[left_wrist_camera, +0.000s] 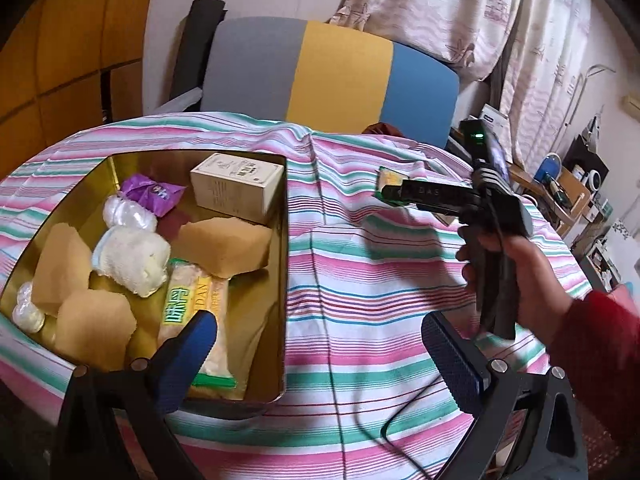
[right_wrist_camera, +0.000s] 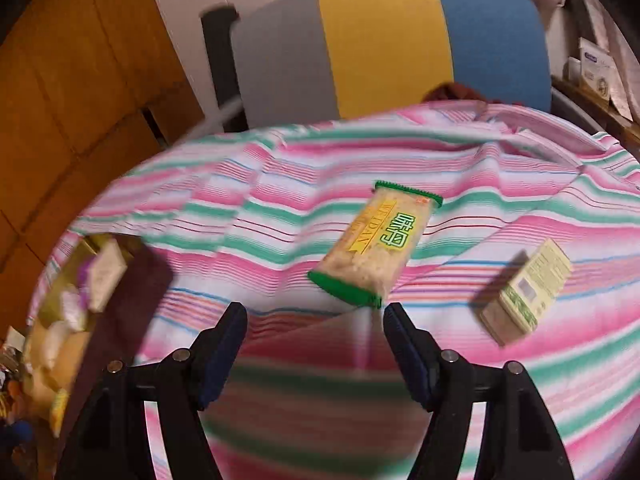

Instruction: Organize objects

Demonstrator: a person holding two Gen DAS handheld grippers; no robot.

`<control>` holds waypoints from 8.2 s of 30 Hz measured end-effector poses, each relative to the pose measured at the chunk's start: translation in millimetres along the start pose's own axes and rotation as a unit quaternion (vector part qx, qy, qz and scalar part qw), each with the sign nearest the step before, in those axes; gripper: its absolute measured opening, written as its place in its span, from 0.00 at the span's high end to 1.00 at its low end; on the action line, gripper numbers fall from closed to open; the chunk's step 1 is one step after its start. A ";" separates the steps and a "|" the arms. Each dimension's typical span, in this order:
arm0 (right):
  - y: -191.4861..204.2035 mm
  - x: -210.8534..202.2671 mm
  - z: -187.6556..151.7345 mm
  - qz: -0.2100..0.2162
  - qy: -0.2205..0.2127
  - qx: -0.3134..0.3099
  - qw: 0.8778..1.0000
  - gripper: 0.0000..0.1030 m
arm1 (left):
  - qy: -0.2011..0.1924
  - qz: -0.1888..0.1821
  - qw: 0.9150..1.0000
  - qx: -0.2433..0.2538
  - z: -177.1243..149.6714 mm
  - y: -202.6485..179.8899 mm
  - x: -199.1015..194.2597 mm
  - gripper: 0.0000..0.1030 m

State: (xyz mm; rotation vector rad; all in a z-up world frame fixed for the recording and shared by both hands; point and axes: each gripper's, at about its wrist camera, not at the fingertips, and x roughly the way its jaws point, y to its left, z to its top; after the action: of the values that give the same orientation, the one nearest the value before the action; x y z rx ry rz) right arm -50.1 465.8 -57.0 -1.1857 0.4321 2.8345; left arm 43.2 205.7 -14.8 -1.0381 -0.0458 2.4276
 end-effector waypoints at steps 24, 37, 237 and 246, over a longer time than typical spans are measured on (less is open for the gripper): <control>-94.8 -20.2 -15.2 -0.147 -0.013 0.183 0.972 0.71 | -0.007 0.008 1.000 -0.001 16.3 -7.8 6.4 0.00; -102.1 -36.3 -44.2 -0.147 -0.045 0.176 0.972 0.71 | 0.004 -0.009 0.999 0.035 99.5 -76.4 93.5 0.00; 265.4 -80.5 -74.4 -0.089 -0.029 -0.040 0.995 0.31 | 0.001 0.260 0.954 -0.149 5.9 186.2 -80.7 0.00; 265.7 -81.7 -75.8 -0.094 -0.029 -0.033 0.995 0.31 | -0.005 0.268 0.949 -0.169 6.8 188.7 -89.8 0.00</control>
State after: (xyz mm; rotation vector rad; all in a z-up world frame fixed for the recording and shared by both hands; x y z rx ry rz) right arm 22.5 196.0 13.4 -1.0868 0.2142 2.7317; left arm 10.4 0.5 9.0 -1.3244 -0.2142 2.9899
